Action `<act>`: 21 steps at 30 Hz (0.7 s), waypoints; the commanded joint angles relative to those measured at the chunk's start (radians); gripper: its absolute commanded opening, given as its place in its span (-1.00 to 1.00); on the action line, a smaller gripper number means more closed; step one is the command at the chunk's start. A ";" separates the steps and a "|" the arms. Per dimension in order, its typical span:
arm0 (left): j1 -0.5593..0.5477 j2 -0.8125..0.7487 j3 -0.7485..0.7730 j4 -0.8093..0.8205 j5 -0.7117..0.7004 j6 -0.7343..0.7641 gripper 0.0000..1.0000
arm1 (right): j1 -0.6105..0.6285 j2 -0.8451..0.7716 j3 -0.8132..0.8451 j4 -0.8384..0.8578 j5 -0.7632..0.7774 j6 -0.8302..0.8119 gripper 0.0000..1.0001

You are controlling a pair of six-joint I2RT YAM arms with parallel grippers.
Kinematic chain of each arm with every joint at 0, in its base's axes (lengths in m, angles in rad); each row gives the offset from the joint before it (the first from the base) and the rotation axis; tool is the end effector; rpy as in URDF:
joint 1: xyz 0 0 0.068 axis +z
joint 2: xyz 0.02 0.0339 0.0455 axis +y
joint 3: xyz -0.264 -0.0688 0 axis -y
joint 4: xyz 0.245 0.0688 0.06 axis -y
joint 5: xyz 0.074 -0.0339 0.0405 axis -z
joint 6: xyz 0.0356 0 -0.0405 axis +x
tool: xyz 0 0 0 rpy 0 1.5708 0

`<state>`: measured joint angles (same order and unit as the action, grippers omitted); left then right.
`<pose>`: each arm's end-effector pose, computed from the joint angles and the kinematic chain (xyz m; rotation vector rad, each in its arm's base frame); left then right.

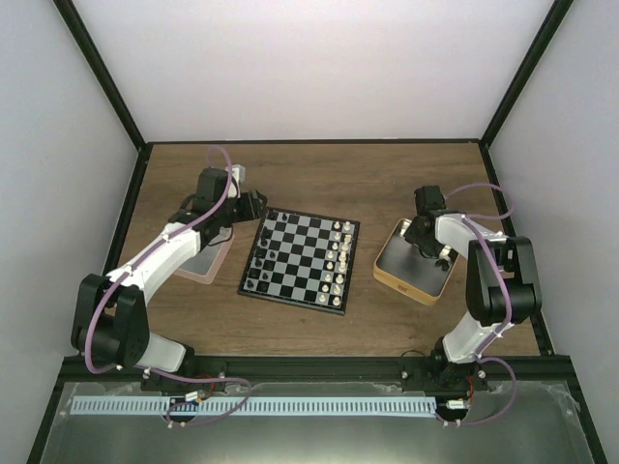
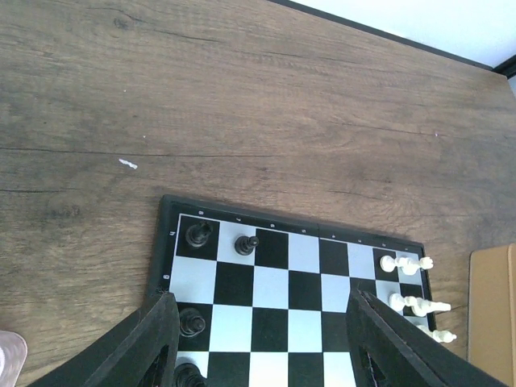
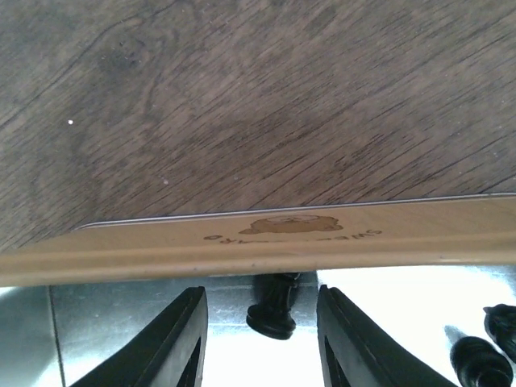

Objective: Set up the chess pieces on the board
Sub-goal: Pick up the chess piece from the storage box.

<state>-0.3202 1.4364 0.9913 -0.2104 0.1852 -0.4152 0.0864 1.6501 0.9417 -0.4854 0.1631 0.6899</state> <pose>0.2998 -0.1063 0.2574 -0.0041 2.2826 -0.6013 0.3055 0.0207 0.1614 0.8526 2.5960 -0.0094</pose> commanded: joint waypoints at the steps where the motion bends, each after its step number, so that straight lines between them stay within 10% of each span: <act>1: 0.005 -0.023 -0.011 0.029 0.001 0.001 0.18 | -0.005 0.009 0.010 -0.003 0.038 0.004 -0.26; 21: 0.006 -0.022 -0.019 0.041 0.016 -0.004 0.18 | -0.001 -0.017 -0.075 0.024 0.076 -0.064 -0.73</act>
<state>-0.3202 1.4364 0.9802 -0.1955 0.1886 -0.4160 0.0872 1.6398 0.8833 -0.4706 0.2214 0.6445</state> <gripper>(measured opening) 0.592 0.155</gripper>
